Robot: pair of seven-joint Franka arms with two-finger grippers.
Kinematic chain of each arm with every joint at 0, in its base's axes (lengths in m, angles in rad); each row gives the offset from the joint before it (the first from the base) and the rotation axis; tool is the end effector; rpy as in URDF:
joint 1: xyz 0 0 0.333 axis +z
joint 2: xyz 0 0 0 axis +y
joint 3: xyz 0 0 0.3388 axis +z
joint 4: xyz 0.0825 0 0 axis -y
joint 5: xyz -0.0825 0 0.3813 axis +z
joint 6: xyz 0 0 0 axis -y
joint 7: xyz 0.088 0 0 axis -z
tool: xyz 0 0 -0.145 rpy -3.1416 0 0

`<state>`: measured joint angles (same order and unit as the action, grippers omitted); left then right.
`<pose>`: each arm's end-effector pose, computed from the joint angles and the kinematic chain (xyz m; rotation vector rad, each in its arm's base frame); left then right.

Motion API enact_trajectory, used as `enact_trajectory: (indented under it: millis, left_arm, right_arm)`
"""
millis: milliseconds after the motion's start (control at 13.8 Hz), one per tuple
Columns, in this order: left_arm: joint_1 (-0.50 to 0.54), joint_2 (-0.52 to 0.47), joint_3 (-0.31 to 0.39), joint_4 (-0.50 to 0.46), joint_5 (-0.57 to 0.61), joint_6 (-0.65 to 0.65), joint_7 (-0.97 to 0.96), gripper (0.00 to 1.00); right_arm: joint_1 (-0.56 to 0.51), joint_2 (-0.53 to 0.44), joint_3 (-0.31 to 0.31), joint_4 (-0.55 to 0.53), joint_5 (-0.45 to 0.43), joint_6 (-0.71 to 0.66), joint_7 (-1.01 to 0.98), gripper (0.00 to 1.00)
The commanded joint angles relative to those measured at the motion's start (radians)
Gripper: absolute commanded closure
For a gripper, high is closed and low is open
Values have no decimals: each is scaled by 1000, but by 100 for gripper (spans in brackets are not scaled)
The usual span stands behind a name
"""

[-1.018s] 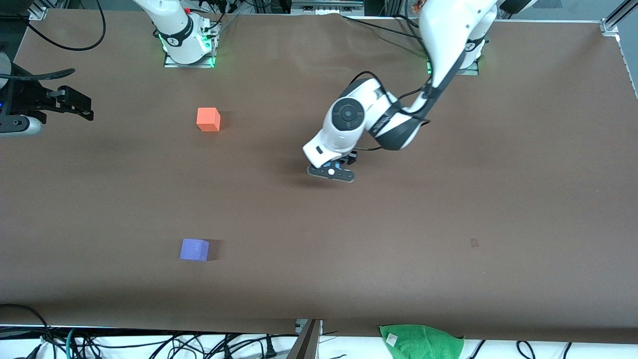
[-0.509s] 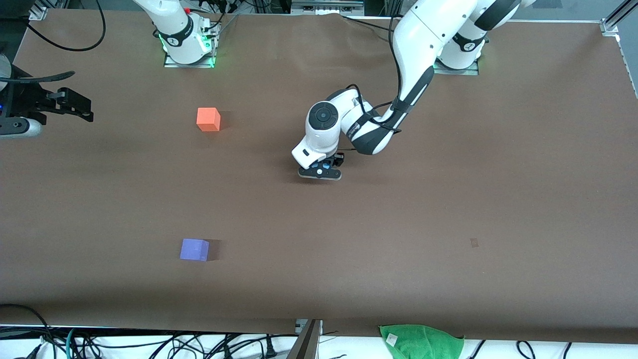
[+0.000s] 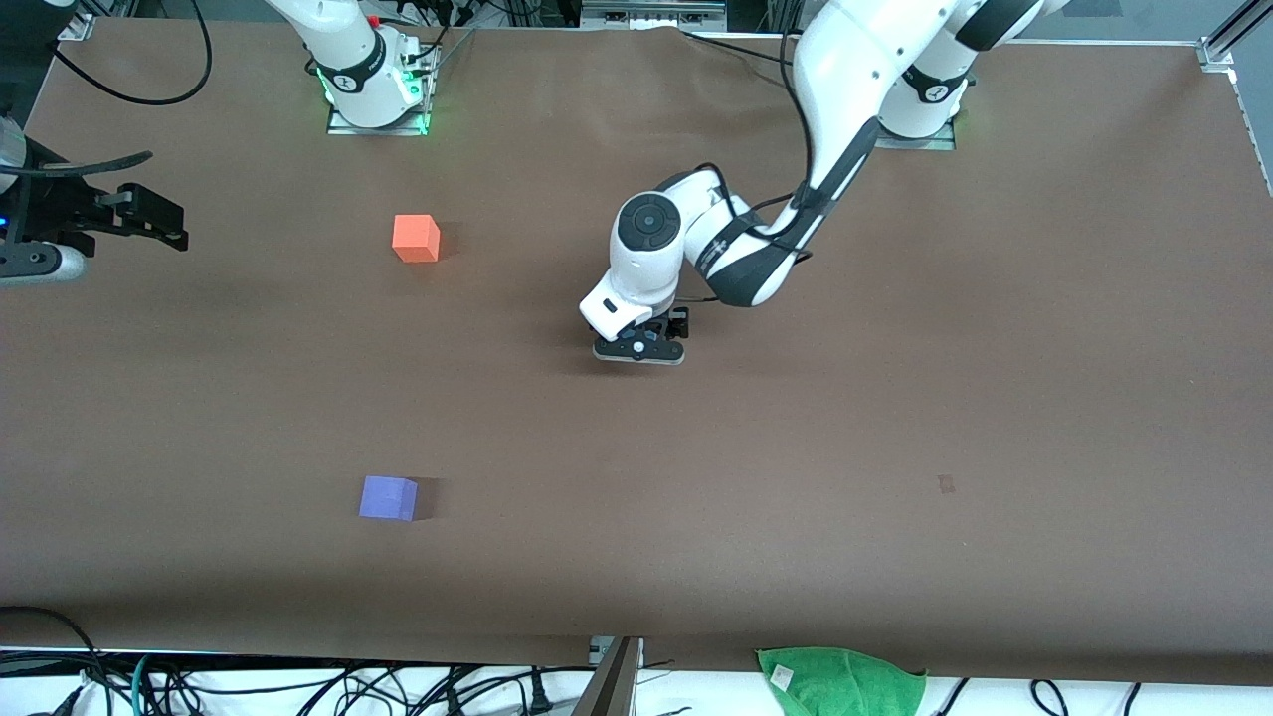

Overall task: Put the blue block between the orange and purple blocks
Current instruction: 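Carry the blue cube toward the table middle with the left gripper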

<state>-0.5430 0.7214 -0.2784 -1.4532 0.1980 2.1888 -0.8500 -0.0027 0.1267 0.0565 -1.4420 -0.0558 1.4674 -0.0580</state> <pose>0.5377 -0.5067 0.2549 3.0969 -0.0198 0.0257 0.5783 0.0205 0.5891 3.0847 0.1679 -0.1565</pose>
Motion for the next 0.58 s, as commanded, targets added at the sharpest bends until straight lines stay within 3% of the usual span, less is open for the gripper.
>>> enact_trajectory:
  millis: [0, 218, 509]
  left_arm:
    - [60, -193, -7, -24, 15, -197, -12, 0]
    - [148, -336, -2, -21, 21, -381, -9, 0]
    - [331, -456, -5, -19, 17, -449, 171, 0]
  right_arm:
    - [-5, 34, 11, -5, 8, 25, 0, 0]
    - [26, 51, 11, -11, 59, 13, 10, 0]
    - [92, 100, 11, -6, 50, 31, -3, 0]
